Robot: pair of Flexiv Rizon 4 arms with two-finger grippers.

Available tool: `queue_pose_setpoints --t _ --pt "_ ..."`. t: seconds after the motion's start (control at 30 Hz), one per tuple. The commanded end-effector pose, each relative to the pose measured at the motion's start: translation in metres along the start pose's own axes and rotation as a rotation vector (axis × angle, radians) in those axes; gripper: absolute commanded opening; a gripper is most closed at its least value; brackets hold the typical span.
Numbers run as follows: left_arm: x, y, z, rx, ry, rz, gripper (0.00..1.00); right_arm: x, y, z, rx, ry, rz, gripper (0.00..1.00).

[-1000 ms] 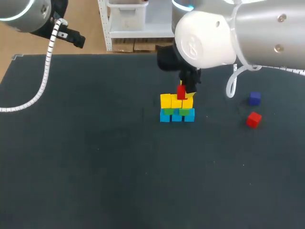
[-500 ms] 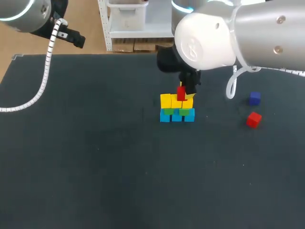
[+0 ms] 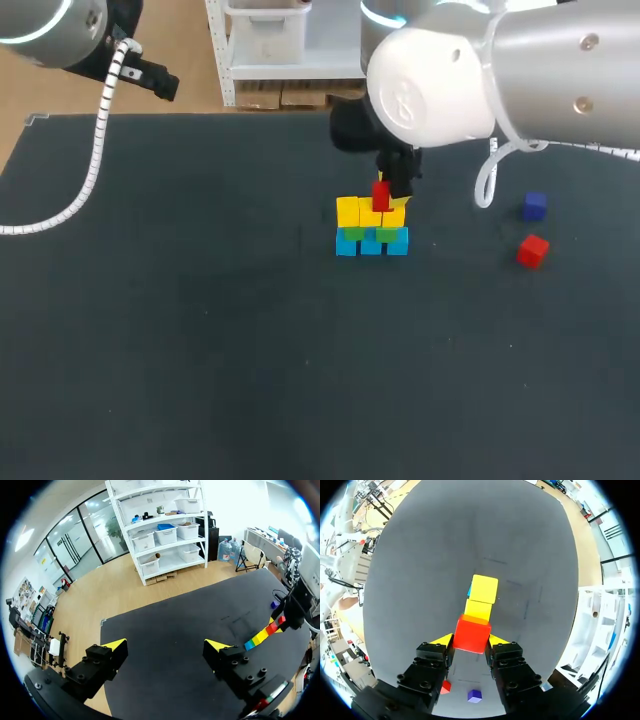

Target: Place the blue cubes, place green cubes on the blue cubes, place the yellow cubes on the green cubes, then place the red cubes on the yellow cubes, and place purple cube on the red cubes.

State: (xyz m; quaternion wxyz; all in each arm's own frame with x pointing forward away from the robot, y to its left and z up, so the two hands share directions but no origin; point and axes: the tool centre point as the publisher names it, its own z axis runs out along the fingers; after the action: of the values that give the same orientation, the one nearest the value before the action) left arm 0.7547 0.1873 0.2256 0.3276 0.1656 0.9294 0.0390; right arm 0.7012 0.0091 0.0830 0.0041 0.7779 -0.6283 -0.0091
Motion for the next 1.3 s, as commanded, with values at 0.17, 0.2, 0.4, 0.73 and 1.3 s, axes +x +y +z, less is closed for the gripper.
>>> queue_pose_setpoints --t 0.17,0.2,0.4,0.73,1.3 --pt "0.000 0.001 -0.001 0.002 0.000 0.002 1.00 0.000 0.000 -0.001 0.005 -0.007 -0.007 0.36" --pt "0.000 0.001 -0.001 0.002 0.000 0.002 1.00 0.000 0.000 -0.001 0.006 -0.008 -0.008 0.38" --pt "0.000 0.001 -0.001 0.002 0.000 0.002 1.00 -0.001 0.000 -0.001 0.005 -0.004 -0.016 0.40" --pt "0.000 0.001 -0.001 0.002 0.000 0.002 1.00 -0.004 -0.003 -0.003 0.005 -0.002 -0.029 0.36" --pt "0.000 0.001 -0.001 0.002 0.000 0.002 1.00 -0.025 -0.011 -0.003 0.018 -0.019 -0.084 0.35"
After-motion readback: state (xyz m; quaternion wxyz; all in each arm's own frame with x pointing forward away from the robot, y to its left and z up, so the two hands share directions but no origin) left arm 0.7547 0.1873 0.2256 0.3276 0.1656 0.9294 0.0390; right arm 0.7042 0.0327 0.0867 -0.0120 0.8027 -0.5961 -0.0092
